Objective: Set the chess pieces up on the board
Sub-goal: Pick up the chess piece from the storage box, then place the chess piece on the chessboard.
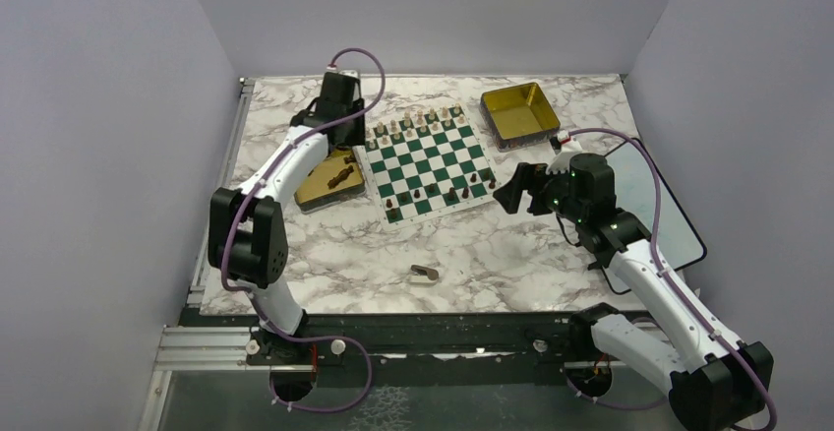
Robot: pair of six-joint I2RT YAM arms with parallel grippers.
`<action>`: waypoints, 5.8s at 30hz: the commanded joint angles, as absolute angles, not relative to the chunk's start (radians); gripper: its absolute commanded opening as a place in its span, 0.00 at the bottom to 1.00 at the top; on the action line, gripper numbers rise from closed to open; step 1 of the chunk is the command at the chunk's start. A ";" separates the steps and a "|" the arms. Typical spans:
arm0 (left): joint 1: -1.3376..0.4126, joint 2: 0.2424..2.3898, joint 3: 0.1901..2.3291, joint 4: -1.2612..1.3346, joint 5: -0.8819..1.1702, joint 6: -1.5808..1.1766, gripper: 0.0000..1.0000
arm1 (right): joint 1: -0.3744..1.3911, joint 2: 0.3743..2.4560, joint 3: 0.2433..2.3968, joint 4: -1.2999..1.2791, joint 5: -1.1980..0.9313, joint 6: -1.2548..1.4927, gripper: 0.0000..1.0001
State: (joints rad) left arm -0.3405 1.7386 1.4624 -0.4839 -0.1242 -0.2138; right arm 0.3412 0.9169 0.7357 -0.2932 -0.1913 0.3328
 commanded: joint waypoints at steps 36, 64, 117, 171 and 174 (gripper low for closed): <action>0.034 1.905 1.372 -0.364 0.011 -0.053 0.30 | 0.347 0.887 0.746 -0.264 -0.256 0.314 0.96; 0.032 2.001 1.357 -0.349 0.007 -0.045 0.29 | 0.347 0.881 0.759 -0.271 -0.230 0.291 0.96; -0.183 1.625 1.381 -0.614 0.565 -0.191 0.11 | 0.347 0.905 0.618 0.173 -0.521 0.154 0.78; -0.594 1.656 1.387 -0.586 0.969 -0.272 0.17 | 0.566 1.132 0.602 0.224 -0.897 -0.804 0.11; -0.594 1.643 1.402 -0.585 0.945 -0.286 0.27 | 0.568 1.136 0.587 0.261 -0.871 -0.733 0.07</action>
State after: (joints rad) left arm -0.5865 1.6775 1.3643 -0.6167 0.9535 -0.2684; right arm 0.5564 1.1423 0.5980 0.2474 -0.8913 -0.7864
